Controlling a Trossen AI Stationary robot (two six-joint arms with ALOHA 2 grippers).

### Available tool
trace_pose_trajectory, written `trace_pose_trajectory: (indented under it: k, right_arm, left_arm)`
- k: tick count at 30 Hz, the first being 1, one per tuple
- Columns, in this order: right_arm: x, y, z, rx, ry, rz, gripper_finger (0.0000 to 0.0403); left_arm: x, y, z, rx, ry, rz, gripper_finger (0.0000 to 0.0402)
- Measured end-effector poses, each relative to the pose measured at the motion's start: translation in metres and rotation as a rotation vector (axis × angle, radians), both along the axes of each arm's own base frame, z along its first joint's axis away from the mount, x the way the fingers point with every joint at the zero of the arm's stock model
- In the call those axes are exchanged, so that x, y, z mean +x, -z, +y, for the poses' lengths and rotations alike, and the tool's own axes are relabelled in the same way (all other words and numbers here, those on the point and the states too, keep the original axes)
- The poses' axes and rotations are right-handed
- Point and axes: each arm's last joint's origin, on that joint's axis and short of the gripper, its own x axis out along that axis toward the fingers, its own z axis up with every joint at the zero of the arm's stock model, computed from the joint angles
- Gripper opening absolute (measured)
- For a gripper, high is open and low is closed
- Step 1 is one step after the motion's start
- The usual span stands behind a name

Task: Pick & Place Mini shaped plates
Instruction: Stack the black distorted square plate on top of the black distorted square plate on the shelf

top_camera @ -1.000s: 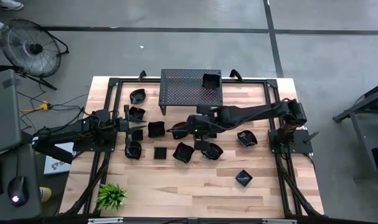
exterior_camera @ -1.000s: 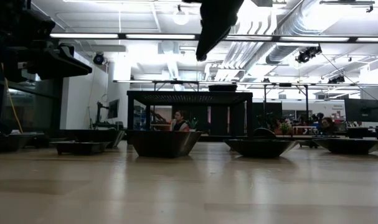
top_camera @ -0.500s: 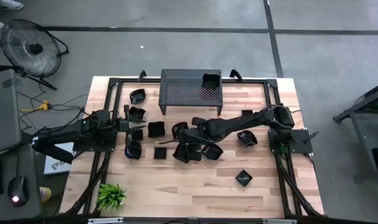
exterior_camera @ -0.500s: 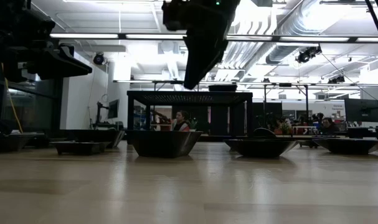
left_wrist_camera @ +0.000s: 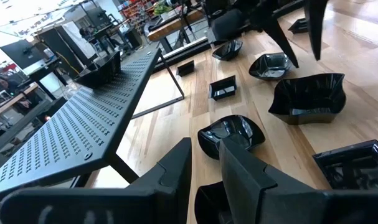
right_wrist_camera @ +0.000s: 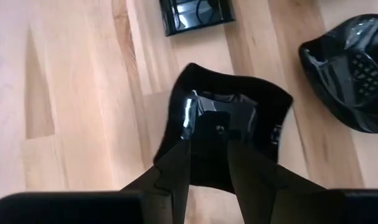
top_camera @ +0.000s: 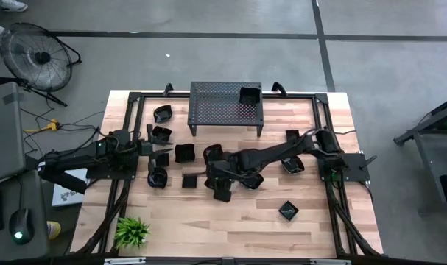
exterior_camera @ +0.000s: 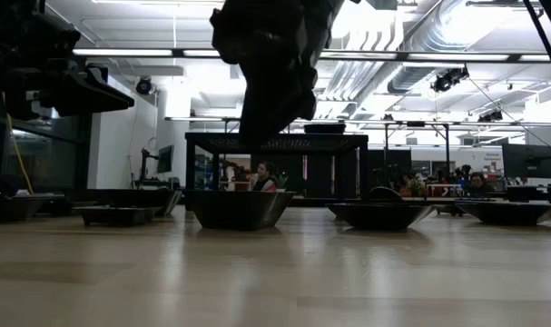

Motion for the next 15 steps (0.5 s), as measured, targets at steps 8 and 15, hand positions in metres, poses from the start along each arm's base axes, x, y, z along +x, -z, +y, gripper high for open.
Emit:
trace_pose_trajectory:
  k: [8,15]
  right_arm:
    - [0.002,-0.002,0.009,0.018,-0.001,-0.035,0.0103]
    - [0.013,0.020,0.020,0.062,-0.017,-0.059,0.0103]
  left_arm:
    - [0.000,0.000,0.000,0.000,0.000,0.000,0.0080]
    - [0.000,0.000,0.000,0.000,0.000,0.000,0.0080]
